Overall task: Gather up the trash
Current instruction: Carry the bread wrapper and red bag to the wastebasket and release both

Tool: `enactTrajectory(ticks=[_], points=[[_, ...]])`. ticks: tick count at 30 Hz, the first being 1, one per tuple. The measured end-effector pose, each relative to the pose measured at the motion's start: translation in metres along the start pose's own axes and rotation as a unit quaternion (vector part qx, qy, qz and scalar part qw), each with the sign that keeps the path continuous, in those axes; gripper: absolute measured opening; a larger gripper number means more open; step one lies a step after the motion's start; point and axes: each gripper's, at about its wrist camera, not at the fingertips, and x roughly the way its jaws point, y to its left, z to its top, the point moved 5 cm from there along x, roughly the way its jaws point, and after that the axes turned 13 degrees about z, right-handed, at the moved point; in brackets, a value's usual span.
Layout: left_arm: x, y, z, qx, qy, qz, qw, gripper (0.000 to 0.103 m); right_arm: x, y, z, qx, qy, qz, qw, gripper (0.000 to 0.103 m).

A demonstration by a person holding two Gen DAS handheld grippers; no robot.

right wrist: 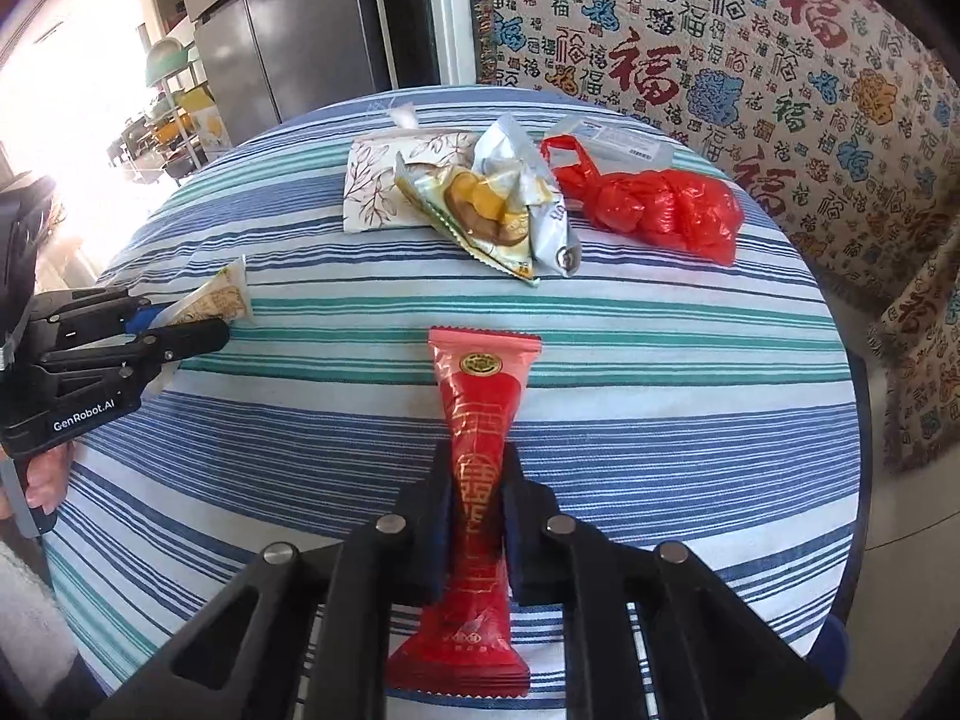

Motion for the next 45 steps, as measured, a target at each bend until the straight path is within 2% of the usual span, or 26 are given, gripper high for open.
enactTrajectory(ticks=[8,16,22,31,41,45], points=[[-0.026,-0.014,0.01,-0.025,-0.03,-0.031,0.9987,0.016,-0.038,-0.01,-0.007,0.024,-0.033,0.002,0.999,0.012],[-0.06,-0.073,0.02,0.002,-0.052,-0.068,0.9964,0.016,-0.088,-0.04,-0.018,0.053,-0.061,-0.004,0.997,0.012],[-0.082,-0.15,0.031,0.038,-0.065,-0.118,0.9901,0.016,-0.136,-0.08,-0.042,0.084,-0.089,-0.037,0.992,0.012],[-0.106,-0.282,0.044,0.09,-0.074,-0.193,0.9742,0.016,-0.202,-0.155,-0.095,0.159,-0.12,-0.099,0.975,0.012],[-0.104,-0.403,0.049,0.131,-0.061,-0.24,0.9599,0.016,-0.236,-0.244,-0.176,0.242,-0.107,-0.167,0.95,0.012],[-0.095,-0.438,0.046,0.138,-0.05,-0.25,0.9569,0.016,-0.236,-0.271,-0.204,0.268,-0.094,-0.17,0.944,0.012]])
